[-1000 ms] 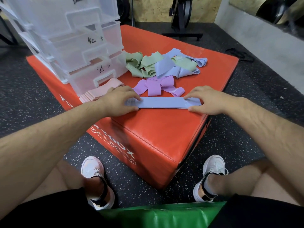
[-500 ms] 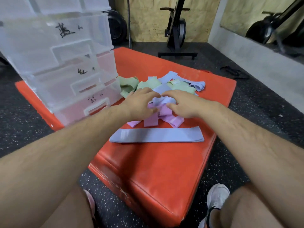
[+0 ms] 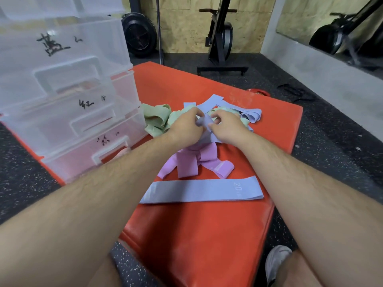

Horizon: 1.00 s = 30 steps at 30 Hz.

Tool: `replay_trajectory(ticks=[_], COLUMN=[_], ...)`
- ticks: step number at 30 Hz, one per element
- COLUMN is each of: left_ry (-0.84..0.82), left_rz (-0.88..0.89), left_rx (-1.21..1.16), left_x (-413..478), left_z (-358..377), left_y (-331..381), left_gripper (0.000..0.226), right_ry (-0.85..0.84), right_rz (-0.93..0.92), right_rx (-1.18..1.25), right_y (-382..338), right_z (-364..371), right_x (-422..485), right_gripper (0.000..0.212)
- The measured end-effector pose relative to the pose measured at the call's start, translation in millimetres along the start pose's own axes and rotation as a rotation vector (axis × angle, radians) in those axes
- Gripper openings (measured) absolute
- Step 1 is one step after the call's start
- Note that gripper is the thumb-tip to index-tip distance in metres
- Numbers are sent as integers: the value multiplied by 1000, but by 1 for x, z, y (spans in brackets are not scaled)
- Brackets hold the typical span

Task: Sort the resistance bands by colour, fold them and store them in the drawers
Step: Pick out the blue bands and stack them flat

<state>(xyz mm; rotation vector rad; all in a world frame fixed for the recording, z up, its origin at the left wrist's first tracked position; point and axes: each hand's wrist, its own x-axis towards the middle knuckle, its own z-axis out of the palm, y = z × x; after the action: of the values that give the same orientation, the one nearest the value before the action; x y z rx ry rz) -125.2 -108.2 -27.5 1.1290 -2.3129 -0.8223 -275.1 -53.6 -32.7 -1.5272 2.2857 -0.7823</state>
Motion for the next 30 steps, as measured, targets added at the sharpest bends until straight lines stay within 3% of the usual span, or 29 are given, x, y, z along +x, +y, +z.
replay_trajectory(ticks=[2,7,14,21,25,30], left_ry=[44,93,-3,19,58,100], left_rz=[12,53,102,143,147,24], left_rx=[-128,-340,-491,-653,-631,-760], left_x=[-5,-19,-43,-66,-70,-68], left_z=[-5,-28,-49,-68,-65,-69], left_y=[6,19,32,67,67,63], left_gripper=[32,35,35,41,31,19], right_ry=[43,196,366,274,195,168], right_rz=[-29,-145,-264,-347,-357,-305], right_rx=[56,194,501,632,651,675], right_y=[-5,-22,-55,-67,-67,-64], right_z=[-2,-26,-76,-98,-98,-101], right_x=[-1,-15,-47,-81,-93,-96], right_gripper=[9,13,13,12,13,26])
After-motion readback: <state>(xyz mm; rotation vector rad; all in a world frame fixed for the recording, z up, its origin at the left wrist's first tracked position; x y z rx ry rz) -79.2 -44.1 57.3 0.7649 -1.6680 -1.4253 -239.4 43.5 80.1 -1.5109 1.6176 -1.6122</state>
